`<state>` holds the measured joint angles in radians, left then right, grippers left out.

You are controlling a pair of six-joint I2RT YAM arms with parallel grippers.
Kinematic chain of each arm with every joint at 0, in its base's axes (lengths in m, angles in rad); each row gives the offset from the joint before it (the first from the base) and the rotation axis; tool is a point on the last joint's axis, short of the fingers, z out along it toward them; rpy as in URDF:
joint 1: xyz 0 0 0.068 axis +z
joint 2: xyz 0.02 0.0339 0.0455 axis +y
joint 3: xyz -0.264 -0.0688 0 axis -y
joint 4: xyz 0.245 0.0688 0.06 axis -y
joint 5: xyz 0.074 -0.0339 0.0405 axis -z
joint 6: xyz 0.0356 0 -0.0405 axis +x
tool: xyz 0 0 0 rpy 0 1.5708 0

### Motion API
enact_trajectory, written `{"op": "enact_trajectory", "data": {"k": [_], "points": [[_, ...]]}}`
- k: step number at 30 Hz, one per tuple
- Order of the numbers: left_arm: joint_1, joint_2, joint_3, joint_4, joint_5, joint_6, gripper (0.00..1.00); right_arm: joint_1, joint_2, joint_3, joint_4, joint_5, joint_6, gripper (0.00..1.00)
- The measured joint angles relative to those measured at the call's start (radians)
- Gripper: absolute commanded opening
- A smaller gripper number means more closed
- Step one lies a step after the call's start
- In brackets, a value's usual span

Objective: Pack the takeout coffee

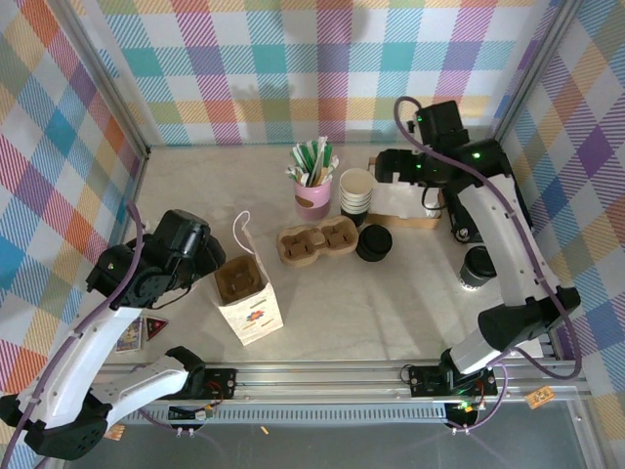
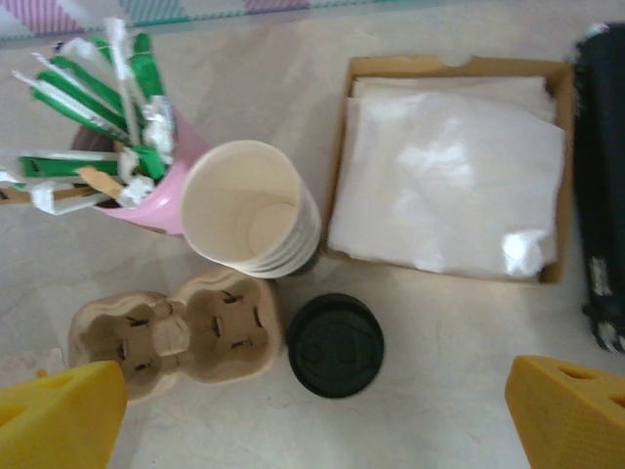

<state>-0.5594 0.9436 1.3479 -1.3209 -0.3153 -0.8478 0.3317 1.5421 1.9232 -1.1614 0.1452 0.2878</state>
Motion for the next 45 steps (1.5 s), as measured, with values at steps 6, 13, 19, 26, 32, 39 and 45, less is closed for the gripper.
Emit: {"op": "enact_trajectory", "data": {"k": [6, 13, 19, 26, 32, 39, 45], "points": [[0.0, 0.017, 0.11, -0.093, 0.003, 0.0, 0.68, -0.162, -0.064, -0.017, -0.103, -0.019, 0.03, 0.87], [0.0, 0.072, 0.167, -0.152, 0.023, 0.018, 0.66, -0.172, -0.025, 0.005, -0.182, -0.131, 0.066, 0.68], [0.006, 0.135, 0.229, -0.174, 0.035, 0.072, 0.65, -0.145, 0.116, 0.079, -0.229, -0.164, 0.099, 0.67], [0.006, 0.117, 0.247, -0.198, 0.012, 0.107, 0.63, -0.075, 0.257, 0.319, -0.359, -0.05, 0.084, 0.65], [0.008, 0.126, 0.26, -0.198, -0.023, 0.15, 0.63, 0.066, 0.457, 0.636, -0.406, -0.01, 0.03, 0.68], [0.009, 0.13, 0.298, -0.203, -0.079, 0.19, 0.62, 0.082, 0.418, 0.496, -0.377, -0.053, -0.013, 0.71], [0.011, 0.126, 0.372, -0.249, -0.085, 0.19, 0.59, 0.111, 0.172, 0.167, -0.298, -0.113, -0.008, 0.71]]}}
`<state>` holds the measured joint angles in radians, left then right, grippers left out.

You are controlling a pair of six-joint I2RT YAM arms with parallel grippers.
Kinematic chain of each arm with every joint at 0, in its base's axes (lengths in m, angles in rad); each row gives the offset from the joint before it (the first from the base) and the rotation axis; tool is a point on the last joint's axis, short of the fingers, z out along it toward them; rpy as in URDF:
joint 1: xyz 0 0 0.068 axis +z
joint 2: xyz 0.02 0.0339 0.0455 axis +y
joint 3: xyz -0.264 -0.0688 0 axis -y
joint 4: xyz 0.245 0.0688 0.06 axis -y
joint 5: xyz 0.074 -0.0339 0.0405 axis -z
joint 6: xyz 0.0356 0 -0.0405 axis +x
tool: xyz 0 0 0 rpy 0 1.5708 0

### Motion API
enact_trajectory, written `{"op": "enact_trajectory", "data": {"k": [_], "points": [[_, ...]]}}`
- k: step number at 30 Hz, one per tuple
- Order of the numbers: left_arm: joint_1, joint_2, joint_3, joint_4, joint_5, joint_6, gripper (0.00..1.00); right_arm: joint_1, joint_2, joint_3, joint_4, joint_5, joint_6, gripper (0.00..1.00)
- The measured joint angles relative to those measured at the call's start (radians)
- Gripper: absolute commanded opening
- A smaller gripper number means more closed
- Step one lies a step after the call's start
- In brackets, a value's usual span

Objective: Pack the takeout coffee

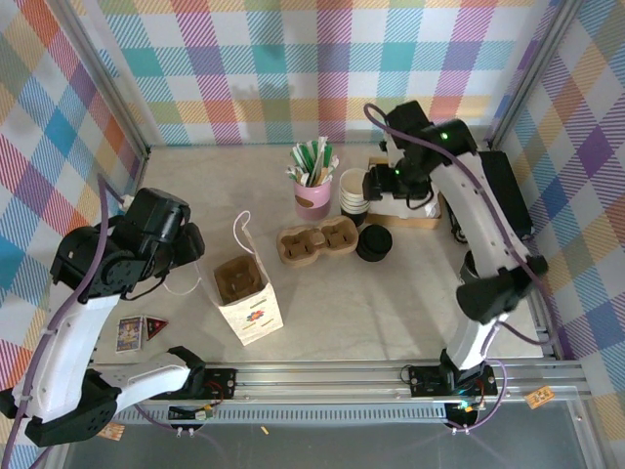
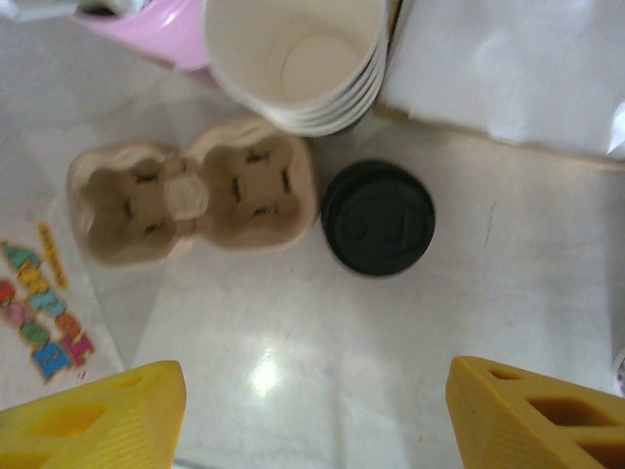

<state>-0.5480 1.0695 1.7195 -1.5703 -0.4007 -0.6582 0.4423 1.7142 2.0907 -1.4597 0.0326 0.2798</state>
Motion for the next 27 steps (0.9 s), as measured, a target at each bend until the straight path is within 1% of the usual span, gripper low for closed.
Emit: {"op": "enact_trajectory", "data": {"k": [3, 6, 10, 15, 18, 22, 24, 27], "points": [[0.001, -0.005, 0.004, -0.019, 0.01, -0.007, 0.59, 0.005, -0.134, -0.119, 0.014, -0.043, 0.024, 0.7], [0.001, -0.018, -0.009, -0.025, 0.018, -0.013, 0.59, 0.006, -0.217, -0.182, 0.016, -0.072, 0.046, 0.71], [0.001, -0.044, -0.047, -0.024, 0.025, -0.018, 0.59, 0.009, -0.241, -0.198, 0.011, -0.079, 0.052, 0.75], [0.001, -0.046, -0.066, -0.023, 0.044, -0.048, 0.59, 0.007, -0.24, -0.184, -0.016, -0.044, 0.033, 0.82], [0.001, -0.045, -0.066, -0.027, 0.042, -0.072, 0.6, -0.031, -0.238, -0.166, -0.043, -0.034, 0.019, 0.84], [0.001, -0.033, -0.071, -0.033, 0.053, -0.096, 0.61, -0.13, -0.242, -0.189, -0.057, -0.033, 0.019, 0.9], [0.001, -0.028, -0.083, -0.032, 0.076, -0.109, 0.62, -0.175, -0.249, -0.222, -0.058, -0.03, 0.018, 0.93], [0.001, -0.026, -0.127, -0.027, 0.113, -0.119, 0.63, -0.203, -0.256, -0.262, -0.061, -0.025, 0.019, 0.93]]}}
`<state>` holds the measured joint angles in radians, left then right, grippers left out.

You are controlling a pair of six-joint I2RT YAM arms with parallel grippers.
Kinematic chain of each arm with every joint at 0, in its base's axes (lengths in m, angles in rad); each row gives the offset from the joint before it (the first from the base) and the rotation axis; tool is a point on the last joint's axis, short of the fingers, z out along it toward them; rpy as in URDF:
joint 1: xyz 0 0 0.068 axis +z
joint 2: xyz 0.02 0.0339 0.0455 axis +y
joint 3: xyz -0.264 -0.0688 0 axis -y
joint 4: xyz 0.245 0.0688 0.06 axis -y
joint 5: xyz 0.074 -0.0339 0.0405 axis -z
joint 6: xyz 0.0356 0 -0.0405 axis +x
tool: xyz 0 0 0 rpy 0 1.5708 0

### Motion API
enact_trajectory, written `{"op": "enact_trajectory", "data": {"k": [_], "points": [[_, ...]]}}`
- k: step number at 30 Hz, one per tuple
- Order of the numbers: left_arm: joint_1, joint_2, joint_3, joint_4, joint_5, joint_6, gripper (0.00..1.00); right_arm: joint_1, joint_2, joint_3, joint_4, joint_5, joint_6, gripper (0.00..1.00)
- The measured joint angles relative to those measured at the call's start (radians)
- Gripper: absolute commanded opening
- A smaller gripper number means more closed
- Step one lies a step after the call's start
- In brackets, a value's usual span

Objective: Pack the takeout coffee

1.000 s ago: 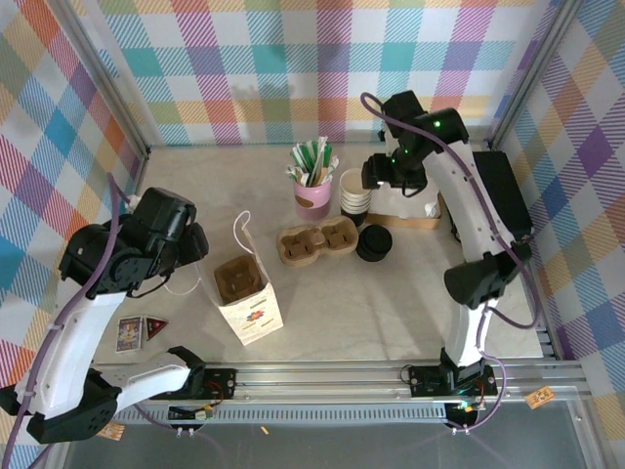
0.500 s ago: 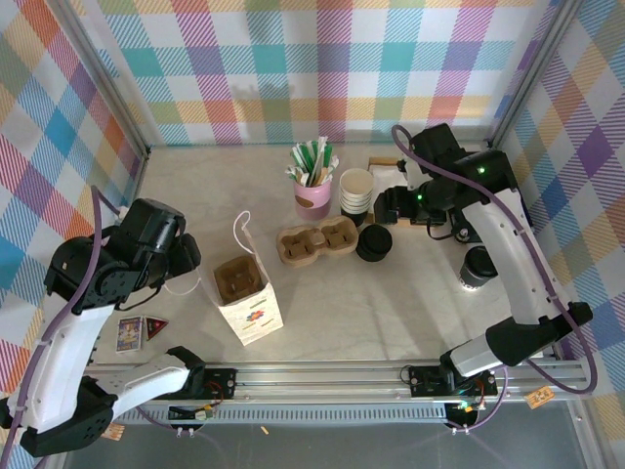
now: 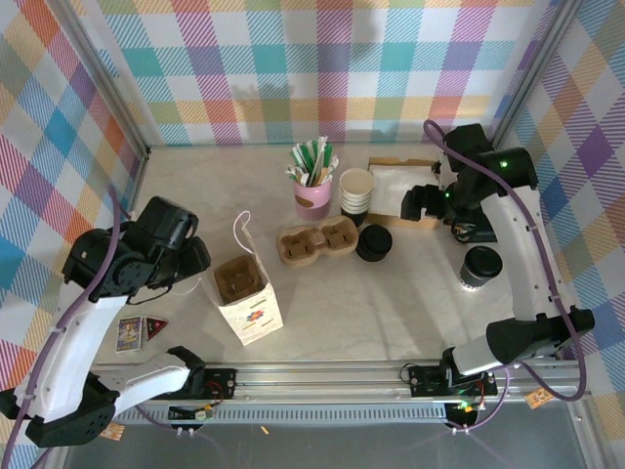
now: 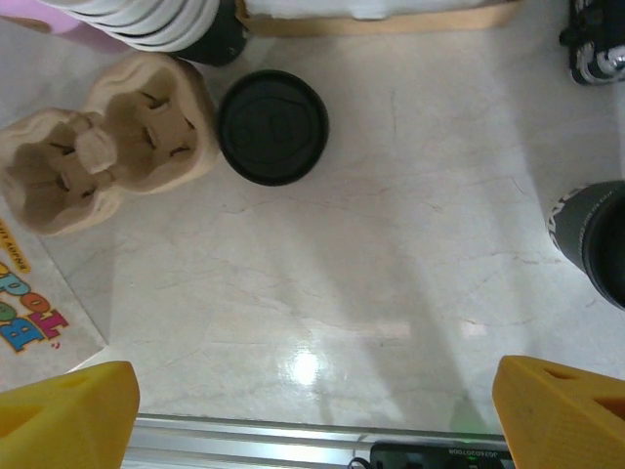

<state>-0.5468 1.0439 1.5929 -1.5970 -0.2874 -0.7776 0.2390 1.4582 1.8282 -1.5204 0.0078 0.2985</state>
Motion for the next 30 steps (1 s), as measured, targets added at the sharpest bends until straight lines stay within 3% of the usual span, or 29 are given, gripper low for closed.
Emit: {"op": "enact_trajectory", "data": {"k": [8, 18, 24, 28, 30], "points": [[0.007, 0.005, -0.176, 0.071, 0.063, 0.006, 0.63, -0.019, -0.001, -0.05, 0.006, 0.018, 0.029, 0.83], [0.127, 0.016, -0.269, 0.26, 0.199, 0.098, 0.32, -0.024, 0.008, -0.054, 0.024, 0.033, 0.223, 0.75], [0.135, 0.052, -0.268, 0.335, 0.293, 0.175, 0.23, -0.025, 0.01, -0.054, -0.028, 0.071, 0.34, 0.75], [0.137, 0.058, -0.266, 0.341, 0.333, 0.224, 0.21, -0.041, 0.018, -0.054, -0.062, 0.108, 0.375, 0.76], [0.138, 0.061, -0.249, 0.323, 0.347, 0.256, 0.28, -0.056, 0.03, -0.054, -0.074, 0.116, 0.378, 0.76]]}}
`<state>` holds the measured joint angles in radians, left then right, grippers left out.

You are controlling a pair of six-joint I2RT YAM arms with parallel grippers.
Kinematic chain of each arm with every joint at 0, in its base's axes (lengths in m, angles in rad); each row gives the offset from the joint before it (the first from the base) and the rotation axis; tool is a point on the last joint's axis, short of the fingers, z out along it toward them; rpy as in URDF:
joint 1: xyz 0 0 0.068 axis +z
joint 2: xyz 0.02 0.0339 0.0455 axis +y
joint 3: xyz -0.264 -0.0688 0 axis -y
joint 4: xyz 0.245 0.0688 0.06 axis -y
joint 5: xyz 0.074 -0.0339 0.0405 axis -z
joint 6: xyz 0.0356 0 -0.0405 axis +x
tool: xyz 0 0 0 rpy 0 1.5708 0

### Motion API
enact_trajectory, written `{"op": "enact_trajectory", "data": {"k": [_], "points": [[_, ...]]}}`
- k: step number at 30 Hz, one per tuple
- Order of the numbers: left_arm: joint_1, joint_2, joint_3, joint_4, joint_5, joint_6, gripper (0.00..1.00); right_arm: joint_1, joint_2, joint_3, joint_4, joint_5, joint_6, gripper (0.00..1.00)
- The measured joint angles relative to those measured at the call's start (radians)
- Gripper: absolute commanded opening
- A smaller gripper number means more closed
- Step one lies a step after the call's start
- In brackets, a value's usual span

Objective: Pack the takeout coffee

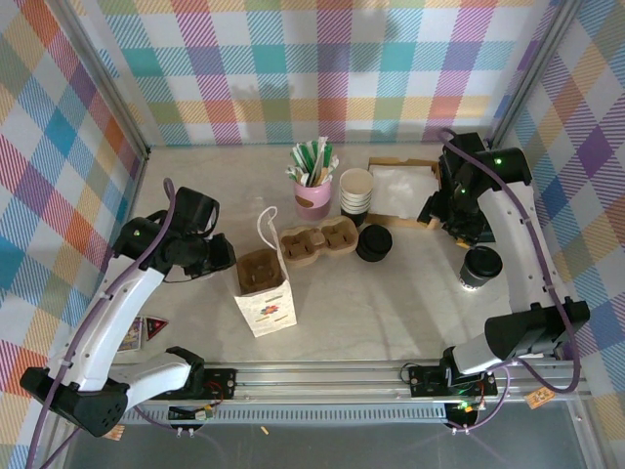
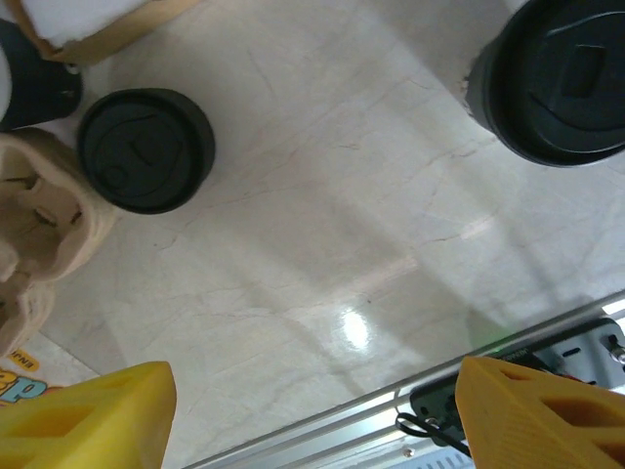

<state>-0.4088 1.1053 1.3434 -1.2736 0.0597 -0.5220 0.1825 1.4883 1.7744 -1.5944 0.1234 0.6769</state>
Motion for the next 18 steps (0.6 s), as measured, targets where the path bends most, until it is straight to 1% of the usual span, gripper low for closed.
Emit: {"op": "enact_trajectory", "data": {"k": [2, 5, 8, 10, 15, 18], "points": [[0.002, -0.001, 0.016, -0.014, 0.011, 0.027, 0.38, -0.008, 0.011, 0.0, 0.005, 0.005, -0.004, 0.76], [0.01, -0.005, 0.039, -0.041, 0.023, 0.055, 0.44, -0.021, 0.015, -0.009, 0.026, 0.017, -0.008, 0.77], [0.014, -0.013, 0.049, -0.066, 0.04, 0.071, 0.45, -0.042, 0.003, -0.043, 0.056, 0.019, -0.016, 0.77], [0.015, -0.013, 0.067, -0.089, 0.047, 0.076, 0.45, -0.075, -0.007, -0.064, 0.06, 0.019, -0.022, 0.79], [0.027, 0.022, 0.138, -0.144, 0.052, 0.086, 0.45, -0.237, -0.056, -0.137, 0.064, 0.026, -0.022, 0.8], [0.032, 0.072, 0.177, -0.158, 0.06, 0.089, 0.44, -0.309, -0.063, -0.144, 0.068, 0.03, -0.022, 0.82]]}}
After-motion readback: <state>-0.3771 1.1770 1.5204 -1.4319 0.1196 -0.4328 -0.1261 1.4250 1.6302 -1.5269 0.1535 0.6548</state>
